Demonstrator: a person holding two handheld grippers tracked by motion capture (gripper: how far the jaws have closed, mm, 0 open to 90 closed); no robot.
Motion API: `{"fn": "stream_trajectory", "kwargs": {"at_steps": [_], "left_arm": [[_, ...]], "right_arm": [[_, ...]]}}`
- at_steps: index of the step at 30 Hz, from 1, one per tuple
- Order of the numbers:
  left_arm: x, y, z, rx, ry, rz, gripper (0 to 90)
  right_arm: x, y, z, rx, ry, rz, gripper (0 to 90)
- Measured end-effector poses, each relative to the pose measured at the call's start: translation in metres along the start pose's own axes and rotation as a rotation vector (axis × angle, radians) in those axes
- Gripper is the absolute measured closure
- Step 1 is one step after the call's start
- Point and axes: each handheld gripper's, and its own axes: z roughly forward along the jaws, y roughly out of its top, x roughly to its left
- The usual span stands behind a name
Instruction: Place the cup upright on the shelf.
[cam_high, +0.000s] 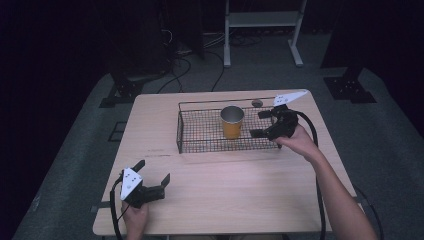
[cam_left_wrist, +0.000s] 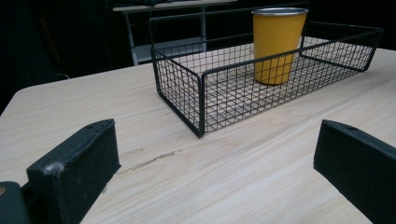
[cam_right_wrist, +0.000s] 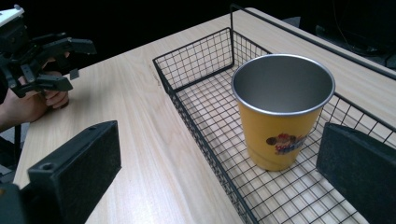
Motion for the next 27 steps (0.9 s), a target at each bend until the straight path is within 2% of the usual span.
{"fn": "stream_trajectory", "kwargs": {"at_steps": [27], "left_arm": [[0.000, 0.000, 0.000, 0.002, 0.000, 0.002, 0.0]], "right_arm": [[0.009, -0.028, -0.014, -0.025, 0.005, 0.017, 0.0]]}}
